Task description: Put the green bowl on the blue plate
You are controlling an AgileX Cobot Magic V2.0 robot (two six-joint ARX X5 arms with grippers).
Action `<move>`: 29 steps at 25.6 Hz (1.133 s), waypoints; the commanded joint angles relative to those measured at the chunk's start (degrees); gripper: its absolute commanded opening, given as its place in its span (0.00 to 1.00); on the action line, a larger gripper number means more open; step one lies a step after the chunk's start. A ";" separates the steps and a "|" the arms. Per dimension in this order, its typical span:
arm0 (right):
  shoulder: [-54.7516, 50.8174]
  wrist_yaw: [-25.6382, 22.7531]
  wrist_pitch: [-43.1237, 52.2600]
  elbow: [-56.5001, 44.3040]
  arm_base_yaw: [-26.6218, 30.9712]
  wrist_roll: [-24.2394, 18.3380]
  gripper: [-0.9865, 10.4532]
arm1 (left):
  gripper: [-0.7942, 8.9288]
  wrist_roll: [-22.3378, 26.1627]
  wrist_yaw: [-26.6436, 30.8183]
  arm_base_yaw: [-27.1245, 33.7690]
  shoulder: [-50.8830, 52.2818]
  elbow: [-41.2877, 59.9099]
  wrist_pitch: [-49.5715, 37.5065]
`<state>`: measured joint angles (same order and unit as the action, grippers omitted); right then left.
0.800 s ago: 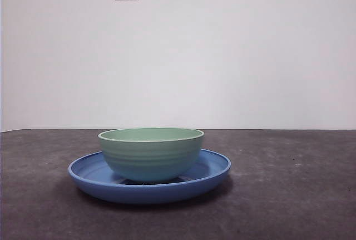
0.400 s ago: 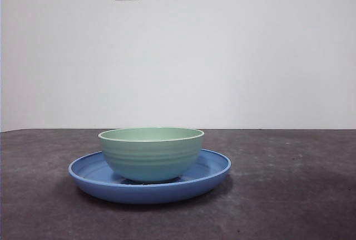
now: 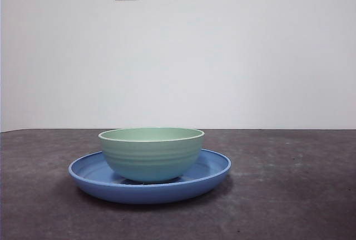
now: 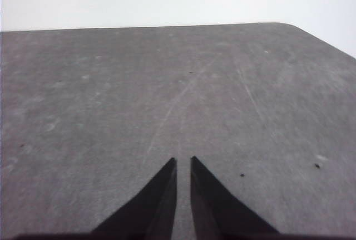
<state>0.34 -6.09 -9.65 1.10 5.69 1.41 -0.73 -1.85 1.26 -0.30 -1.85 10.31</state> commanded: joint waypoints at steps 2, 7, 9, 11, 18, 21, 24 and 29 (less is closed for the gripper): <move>-0.13 2.95 -0.33 -0.48 0.07 -4.55 0.12 | 0.10 0.39 -0.02 0.00 0.11 1.18 0.39; -0.13 8.15 -0.63 -0.48 0.07 -4.96 0.12 | 0.10 0.39 -0.02 0.00 0.11 1.18 0.39; -0.13 8.26 -0.59 -0.48 0.04 -4.90 0.12 | 0.10 0.39 -0.02 0.00 0.11 1.18 0.37; -0.13 7.93 -0.59 -0.48 0.07 -4.94 0.12 | 0.10 0.39 -0.02 0.00 0.11 1.18 0.39; -0.13 7.58 0.85 -0.46 0.07 -4.83 0.12 | 0.10 0.39 -0.02 0.00 0.11 1.18 0.39; -0.13 7.58 0.83 -0.46 0.07 -4.83 0.12 | 0.10 0.39 -0.02 0.00 0.11 1.18 0.39; -0.13 7.58 0.83 -0.46 0.07 -4.83 0.12 | 0.10 0.39 -0.02 0.00 0.11 1.18 0.39; -0.13 7.58 0.83 -0.46 0.07 -4.83 0.12 | 0.10 0.39 -0.02 0.00 0.11 1.18 0.39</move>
<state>0.30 1.54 -9.56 0.97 5.69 -3.03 -0.73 -1.85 1.26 -0.30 -1.85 10.31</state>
